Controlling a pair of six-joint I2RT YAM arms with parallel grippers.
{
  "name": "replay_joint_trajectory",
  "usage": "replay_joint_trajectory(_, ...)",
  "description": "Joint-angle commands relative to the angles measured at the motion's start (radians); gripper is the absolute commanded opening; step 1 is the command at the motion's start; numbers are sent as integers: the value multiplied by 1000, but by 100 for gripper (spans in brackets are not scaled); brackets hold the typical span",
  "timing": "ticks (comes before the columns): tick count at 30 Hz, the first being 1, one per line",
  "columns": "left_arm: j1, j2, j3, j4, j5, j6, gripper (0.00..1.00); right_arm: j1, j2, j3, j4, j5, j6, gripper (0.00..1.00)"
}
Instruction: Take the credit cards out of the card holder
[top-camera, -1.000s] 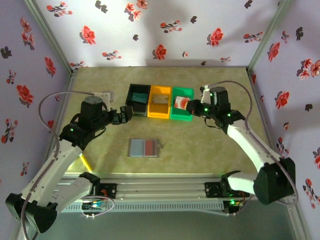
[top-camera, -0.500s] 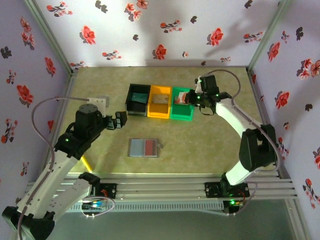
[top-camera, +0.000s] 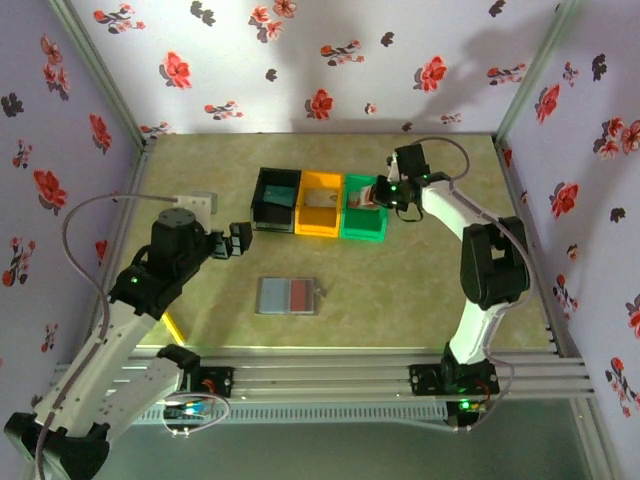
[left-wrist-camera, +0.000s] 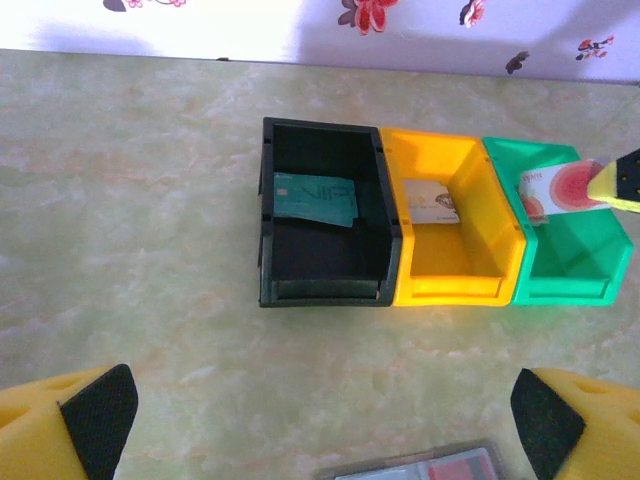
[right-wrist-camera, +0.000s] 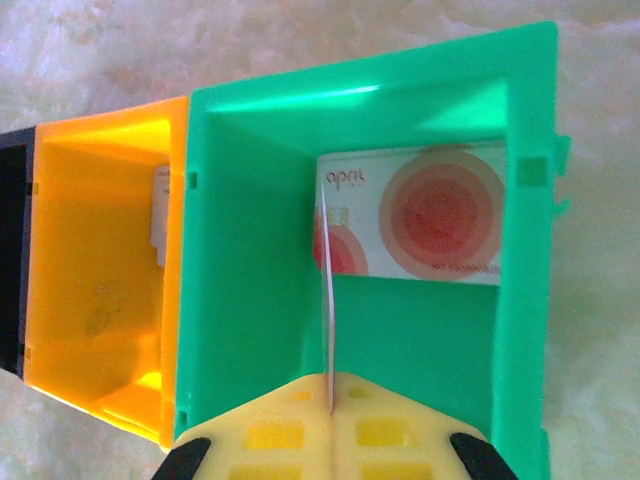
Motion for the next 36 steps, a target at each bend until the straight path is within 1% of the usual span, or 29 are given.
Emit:
replay_joint_trajectory(1,7,6,-15,19,-26,29,100,-7,44,53,18,-49,-22,0)
replay_joint_trajectory(14,7,14,-17,21,-31,32,100,-20,123,94,49,-86,-14,0)
replay_joint_trajectory(22,7,23,-17,19,-32,33,100,-28,149,104,80,-131,-11,0)
replay_joint_trajectory(36,6,29,-17,18,-32,35,100,-40,205,149,26,-117,-17,0)
